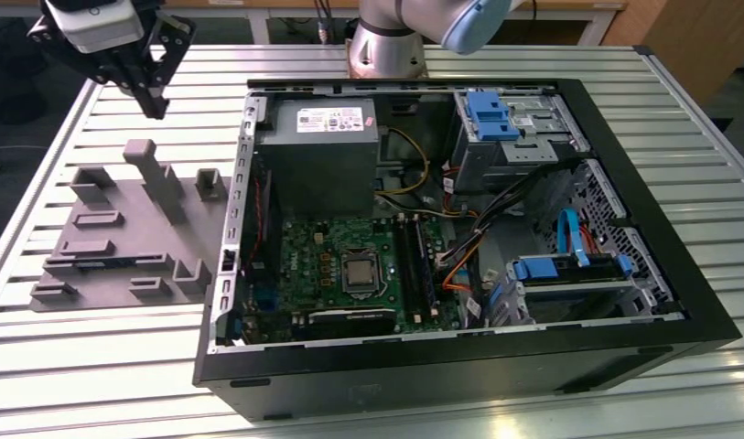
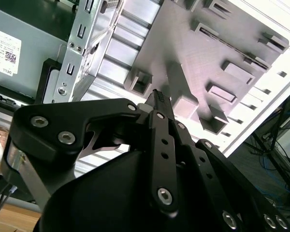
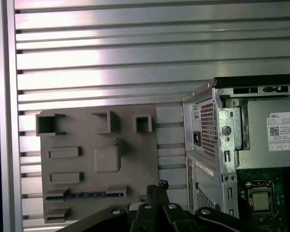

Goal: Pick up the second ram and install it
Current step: 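Reach for the second ram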

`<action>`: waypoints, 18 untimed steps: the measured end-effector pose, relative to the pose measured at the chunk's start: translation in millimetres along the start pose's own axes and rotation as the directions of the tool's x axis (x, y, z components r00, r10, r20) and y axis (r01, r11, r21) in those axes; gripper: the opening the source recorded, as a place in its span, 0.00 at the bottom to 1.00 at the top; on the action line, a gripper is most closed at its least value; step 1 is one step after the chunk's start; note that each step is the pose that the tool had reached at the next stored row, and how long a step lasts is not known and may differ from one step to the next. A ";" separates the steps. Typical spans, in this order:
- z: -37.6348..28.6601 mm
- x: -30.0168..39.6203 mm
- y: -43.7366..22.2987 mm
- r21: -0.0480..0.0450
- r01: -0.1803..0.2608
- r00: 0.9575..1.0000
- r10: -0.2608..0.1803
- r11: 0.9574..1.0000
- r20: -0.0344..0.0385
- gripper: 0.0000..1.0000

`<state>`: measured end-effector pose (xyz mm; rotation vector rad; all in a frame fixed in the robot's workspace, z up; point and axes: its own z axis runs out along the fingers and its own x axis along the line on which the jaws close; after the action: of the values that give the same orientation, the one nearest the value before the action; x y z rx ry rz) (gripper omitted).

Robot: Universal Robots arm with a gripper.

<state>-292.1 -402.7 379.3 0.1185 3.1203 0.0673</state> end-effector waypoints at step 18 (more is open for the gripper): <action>0.8 6.7 -0.6 0.000 0.000 1.000 0.000 1.000 0.000 0.11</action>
<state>-298.9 -402.7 378.4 0.1185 3.1203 0.0673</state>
